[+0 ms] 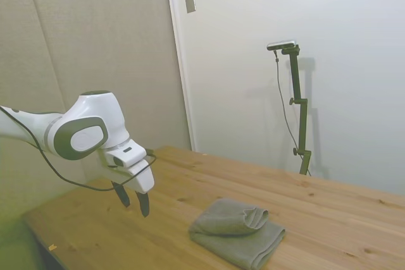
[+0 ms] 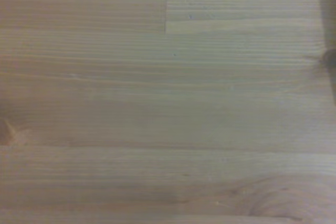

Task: Unfold the towel

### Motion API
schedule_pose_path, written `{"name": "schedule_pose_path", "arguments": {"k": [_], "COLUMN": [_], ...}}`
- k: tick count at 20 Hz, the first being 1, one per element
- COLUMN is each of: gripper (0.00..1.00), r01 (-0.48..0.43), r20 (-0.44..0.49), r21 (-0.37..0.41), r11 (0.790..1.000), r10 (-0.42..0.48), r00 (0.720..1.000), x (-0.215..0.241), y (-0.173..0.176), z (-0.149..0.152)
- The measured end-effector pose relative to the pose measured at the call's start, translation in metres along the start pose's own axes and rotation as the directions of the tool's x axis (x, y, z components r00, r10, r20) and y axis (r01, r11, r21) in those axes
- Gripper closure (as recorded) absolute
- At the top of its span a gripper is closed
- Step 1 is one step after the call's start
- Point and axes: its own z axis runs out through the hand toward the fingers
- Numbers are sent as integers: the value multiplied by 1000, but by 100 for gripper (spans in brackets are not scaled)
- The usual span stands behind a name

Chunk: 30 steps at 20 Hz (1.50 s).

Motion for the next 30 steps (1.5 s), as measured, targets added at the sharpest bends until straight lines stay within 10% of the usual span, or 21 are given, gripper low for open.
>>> {"name": "schedule_pose_path", "arguments": {"k": [13,30], "gripper": [0,0], "r01": [-146,-261], "r20": [49,262], "r21": [74,308], "r11": [987,915], "r10": [142,182], "r00": [989,948], "x": [113,262], "y": [85,197], "z": [2,41]}}
